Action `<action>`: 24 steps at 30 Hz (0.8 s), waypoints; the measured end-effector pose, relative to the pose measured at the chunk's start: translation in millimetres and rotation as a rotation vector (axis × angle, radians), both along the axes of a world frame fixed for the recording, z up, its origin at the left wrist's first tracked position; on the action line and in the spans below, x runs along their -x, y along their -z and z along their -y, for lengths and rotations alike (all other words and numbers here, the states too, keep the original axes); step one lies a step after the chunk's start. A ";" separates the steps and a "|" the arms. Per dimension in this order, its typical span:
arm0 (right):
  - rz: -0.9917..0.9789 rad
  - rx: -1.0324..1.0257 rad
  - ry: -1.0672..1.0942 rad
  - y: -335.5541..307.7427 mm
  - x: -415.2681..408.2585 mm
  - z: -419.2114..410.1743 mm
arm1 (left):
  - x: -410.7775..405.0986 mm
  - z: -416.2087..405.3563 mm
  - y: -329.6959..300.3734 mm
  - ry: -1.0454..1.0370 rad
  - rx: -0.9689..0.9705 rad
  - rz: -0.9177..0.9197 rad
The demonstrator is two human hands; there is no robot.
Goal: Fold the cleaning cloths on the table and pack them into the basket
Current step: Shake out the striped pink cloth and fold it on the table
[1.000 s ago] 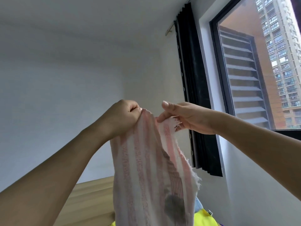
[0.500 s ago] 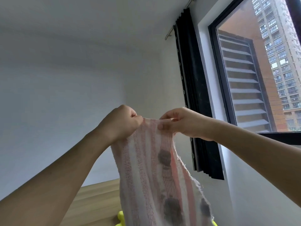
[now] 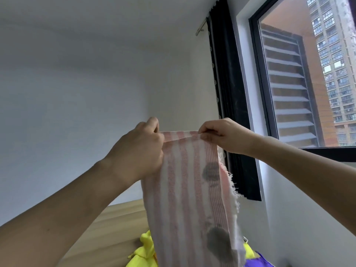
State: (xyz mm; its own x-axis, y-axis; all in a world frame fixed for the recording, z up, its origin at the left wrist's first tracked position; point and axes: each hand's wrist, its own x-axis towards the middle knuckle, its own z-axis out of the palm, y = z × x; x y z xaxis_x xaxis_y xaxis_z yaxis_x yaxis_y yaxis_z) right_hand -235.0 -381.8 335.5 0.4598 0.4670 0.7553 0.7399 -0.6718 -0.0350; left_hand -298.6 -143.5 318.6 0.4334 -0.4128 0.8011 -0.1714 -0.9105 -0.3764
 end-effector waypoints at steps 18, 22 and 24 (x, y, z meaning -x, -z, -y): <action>-0.583 0.390 0.161 53.8 -69.8 -63.2 | -91.6 -33.1 39.9 -0.326 0.155 -0.809; -0.519 0.453 0.262 78.0 -108.1 -68.1 | -137.3 -38.2 66.8 -0.354 0.203 -0.785; -0.375 0.349 0.294 82.6 -126.2 -69.5 | -153.3 -41.3 70.5 -0.288 0.251 -0.686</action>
